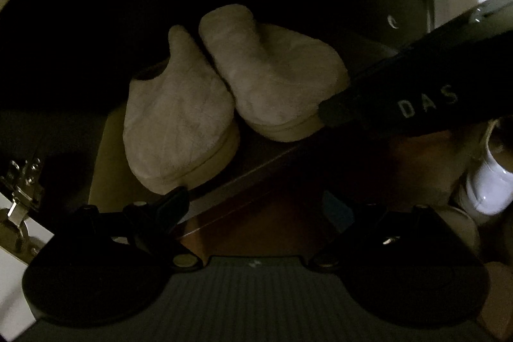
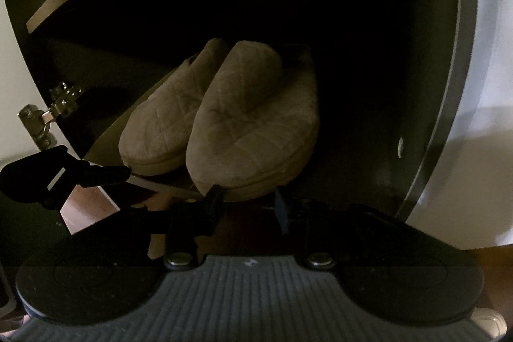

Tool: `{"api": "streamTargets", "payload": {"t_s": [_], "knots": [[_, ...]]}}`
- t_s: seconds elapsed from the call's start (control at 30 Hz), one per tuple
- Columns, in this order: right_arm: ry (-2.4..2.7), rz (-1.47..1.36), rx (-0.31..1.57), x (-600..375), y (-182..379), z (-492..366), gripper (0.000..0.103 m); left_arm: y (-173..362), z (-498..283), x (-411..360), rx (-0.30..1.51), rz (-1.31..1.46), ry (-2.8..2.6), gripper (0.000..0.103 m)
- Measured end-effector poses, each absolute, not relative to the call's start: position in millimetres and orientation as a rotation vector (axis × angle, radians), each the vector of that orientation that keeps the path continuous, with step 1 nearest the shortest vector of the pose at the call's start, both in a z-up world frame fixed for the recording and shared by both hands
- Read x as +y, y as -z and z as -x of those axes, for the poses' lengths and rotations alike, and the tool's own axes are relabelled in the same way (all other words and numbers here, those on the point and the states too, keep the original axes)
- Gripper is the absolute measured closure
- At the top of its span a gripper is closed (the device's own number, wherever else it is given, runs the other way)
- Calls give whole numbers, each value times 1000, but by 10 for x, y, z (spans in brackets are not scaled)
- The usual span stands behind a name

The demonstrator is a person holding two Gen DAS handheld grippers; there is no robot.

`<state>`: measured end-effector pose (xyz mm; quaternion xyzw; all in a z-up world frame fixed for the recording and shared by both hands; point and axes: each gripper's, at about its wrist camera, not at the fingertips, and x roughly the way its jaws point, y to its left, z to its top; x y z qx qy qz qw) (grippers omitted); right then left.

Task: Organize scattered shoes
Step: 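Lower the beige slippers onto the bottom shelf and open the right gripper, then withdraw the right gripper out of the cabinet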

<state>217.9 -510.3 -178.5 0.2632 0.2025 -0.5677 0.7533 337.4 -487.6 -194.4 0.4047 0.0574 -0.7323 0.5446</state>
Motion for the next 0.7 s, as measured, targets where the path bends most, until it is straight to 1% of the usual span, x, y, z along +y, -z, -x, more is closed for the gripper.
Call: {"api": "streamTargets", "payload": {"t_s": [0.13,0.23,0.33,0.37,0.4,0.5,0.53,0.6,0.7], "knots": [[1249,-559,452,-5137,1801,-2233,71,1950,-3418,-4852,158,-938,1725,11],[1244,-560,448,-4989,1790,-2129,68,1928,-3512,-4732,236,-901,1699,11],[1243,-564,439,-4766,1749,-1978,54,1935,-3627,-4555,384,-896,1591,11],[1242,-569,437,-4709,1748,-1936,45,1932,-3652,-4485,419,-894,1564,11],[1234,-577,438,-4618,1752,-1886,42,1926,-3692,-4385,468,-890,1531,11],[1199,-591,464,-4379,1779,-1785,40,1913,-3788,-4050,614,-898,1433,11],[1192,-587,474,-4330,1775,-1766,39,1908,-3786,-3970,638,-912,1415,11],[1181,-567,496,-4229,1735,-1711,33,1865,-3767,-3802,653,-937,1381,11],[1178,-550,491,-4095,1629,-1619,29,1796,-3767,-3654,627,-950,1346,11]]}}
